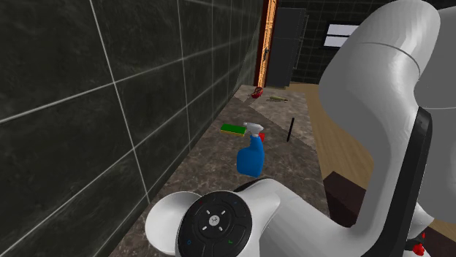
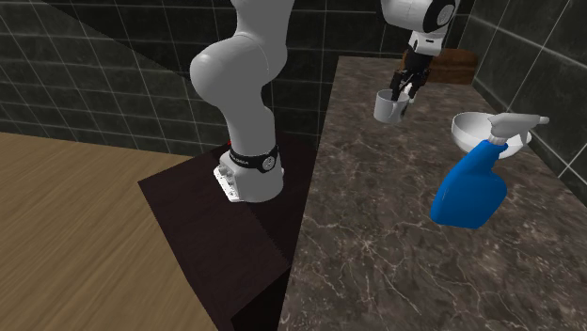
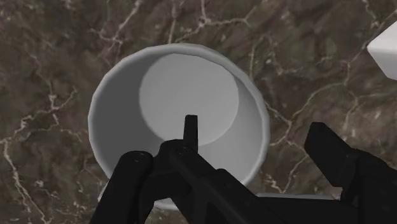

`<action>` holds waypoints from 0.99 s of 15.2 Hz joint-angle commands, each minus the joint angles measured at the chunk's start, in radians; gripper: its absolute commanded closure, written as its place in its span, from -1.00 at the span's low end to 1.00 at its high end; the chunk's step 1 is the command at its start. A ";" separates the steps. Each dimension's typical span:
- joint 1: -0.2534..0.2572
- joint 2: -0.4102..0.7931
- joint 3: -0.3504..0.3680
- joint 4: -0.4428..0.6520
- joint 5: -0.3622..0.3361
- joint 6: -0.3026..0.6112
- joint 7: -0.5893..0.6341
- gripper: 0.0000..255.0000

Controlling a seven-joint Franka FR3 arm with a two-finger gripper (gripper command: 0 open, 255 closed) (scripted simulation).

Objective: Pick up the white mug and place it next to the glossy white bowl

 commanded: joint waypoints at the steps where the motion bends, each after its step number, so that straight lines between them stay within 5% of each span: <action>1: 0.000 0.000 0.000 0.000 0.000 0.000 0.000 -1.00; 7: -0.072 -0.088 0.076 0.044 0.097 -0.102 -0.065 -1.00; 15: -0.071 -0.089 0.075 0.044 0.097 -0.102 -0.066 -1.00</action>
